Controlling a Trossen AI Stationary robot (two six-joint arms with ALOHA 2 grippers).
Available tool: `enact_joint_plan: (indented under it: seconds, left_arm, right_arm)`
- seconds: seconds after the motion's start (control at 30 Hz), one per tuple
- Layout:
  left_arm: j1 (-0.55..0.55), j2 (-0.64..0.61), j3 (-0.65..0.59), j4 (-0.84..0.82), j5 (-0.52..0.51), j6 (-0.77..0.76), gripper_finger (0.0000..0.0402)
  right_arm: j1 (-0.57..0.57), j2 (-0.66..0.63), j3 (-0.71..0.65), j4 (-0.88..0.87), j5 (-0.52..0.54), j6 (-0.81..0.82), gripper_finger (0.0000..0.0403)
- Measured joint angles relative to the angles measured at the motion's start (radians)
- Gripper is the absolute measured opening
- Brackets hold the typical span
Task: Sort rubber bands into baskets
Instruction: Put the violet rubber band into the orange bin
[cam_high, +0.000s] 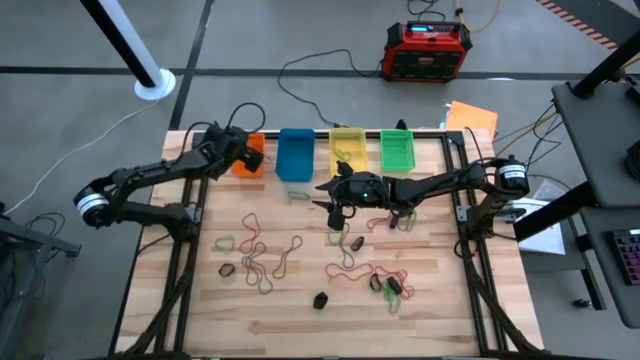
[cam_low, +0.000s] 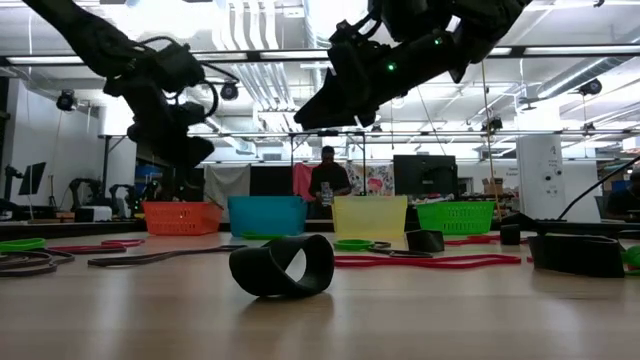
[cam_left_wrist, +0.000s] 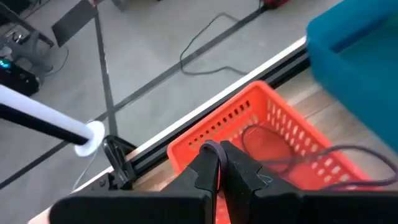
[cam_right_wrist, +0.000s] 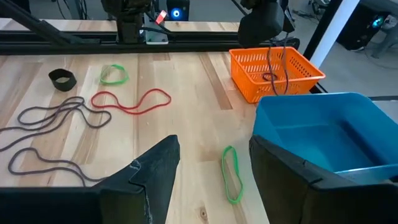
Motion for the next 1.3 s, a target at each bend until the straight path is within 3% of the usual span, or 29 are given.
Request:
enact_joint_plan:
  seconds: [0.2,0.43,0.73,1.07,1.3]
  left_arm:
    - [0.004,0.115,0.063,-0.146,-0.184,0.002,0.0]
    - [0.005,0.244,0.132,-0.184,-0.187,0.008,0.0]
    - [0.005,0.311,0.188,-0.178,-0.077,0.002,0.0]
    - [0.051,0.262,0.189,-0.208,0.329,-0.071,0.0]
    - [0.089,0.258,0.188,-0.316,0.269,-0.105,0.0]
  right_arm:
    - [0.0,0.0,0.0,-0.007,0.0,0.001,0.019]
    - [0.0,0.001,0.0,-0.008,0.0,0.001,0.0189]
    - [0.0,0.001,0.0,-0.013,0.0,0.001,0.0189]
    - [0.0,0.001,0.0,-0.022,0.0,0.009,0.0189]
    - [0.002,0.002,0.0,-0.052,0.0,0.035,0.0189]
